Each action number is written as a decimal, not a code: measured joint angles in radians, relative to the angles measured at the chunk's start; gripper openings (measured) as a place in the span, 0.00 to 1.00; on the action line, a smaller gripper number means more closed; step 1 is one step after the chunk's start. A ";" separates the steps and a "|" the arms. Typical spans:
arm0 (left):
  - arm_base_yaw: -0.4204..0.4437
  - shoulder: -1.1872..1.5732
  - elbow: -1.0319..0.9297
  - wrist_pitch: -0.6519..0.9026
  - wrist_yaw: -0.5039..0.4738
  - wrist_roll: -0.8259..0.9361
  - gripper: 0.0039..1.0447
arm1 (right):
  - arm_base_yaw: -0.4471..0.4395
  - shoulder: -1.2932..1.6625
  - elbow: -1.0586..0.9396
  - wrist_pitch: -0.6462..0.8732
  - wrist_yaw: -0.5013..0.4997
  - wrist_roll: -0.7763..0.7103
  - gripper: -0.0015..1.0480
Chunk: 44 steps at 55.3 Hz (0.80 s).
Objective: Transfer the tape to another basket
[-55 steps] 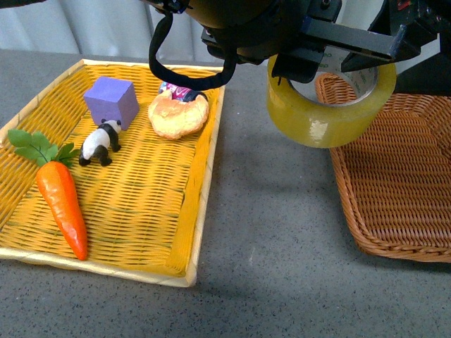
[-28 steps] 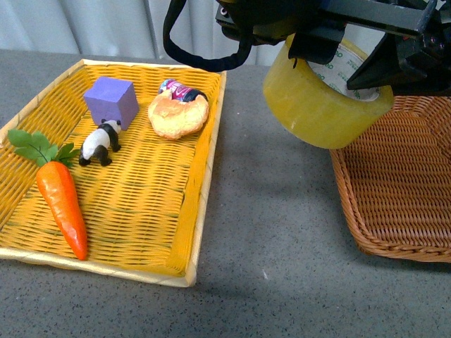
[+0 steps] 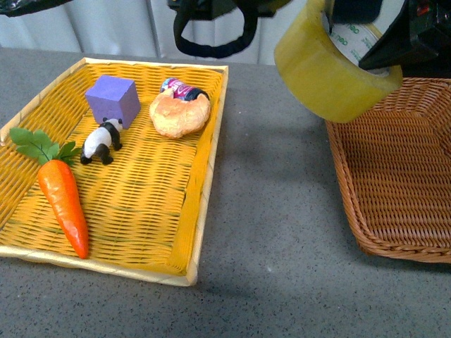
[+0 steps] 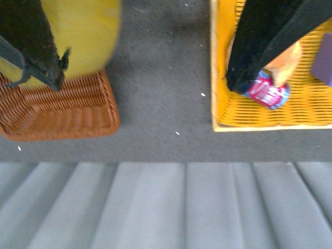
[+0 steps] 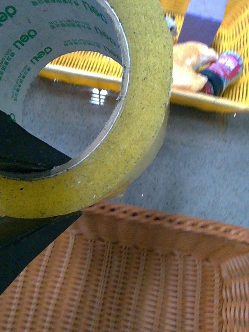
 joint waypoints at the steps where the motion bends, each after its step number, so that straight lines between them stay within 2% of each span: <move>1: 0.008 -0.009 0.000 0.000 -0.006 -0.009 0.94 | -0.005 0.003 0.000 -0.005 0.015 -0.009 0.15; 3: 0.019 -0.022 0.000 0.001 -0.010 -0.016 0.96 | -0.013 0.008 0.000 -0.010 0.027 -0.019 0.15; 8: 0.046 -0.046 0.000 0.014 -0.022 -0.035 0.93 | -0.035 0.024 0.000 -0.014 0.064 -0.039 0.15; 27: 0.098 -0.087 -0.055 0.065 -0.084 -0.045 0.94 | -0.123 0.037 -0.013 -0.019 0.114 -0.111 0.15; 35: 0.200 -0.154 -0.150 0.108 -0.083 -0.056 0.94 | -0.200 0.014 -0.074 0.013 0.143 -0.148 0.15; 40: 0.282 -0.192 -0.241 0.139 -0.079 -0.071 0.94 | -0.217 0.012 -0.114 0.047 0.148 -0.166 0.15; 44: 0.315 -0.217 -0.299 0.171 -0.079 -0.070 0.94 | -0.217 0.021 -0.132 0.069 0.164 -0.179 0.15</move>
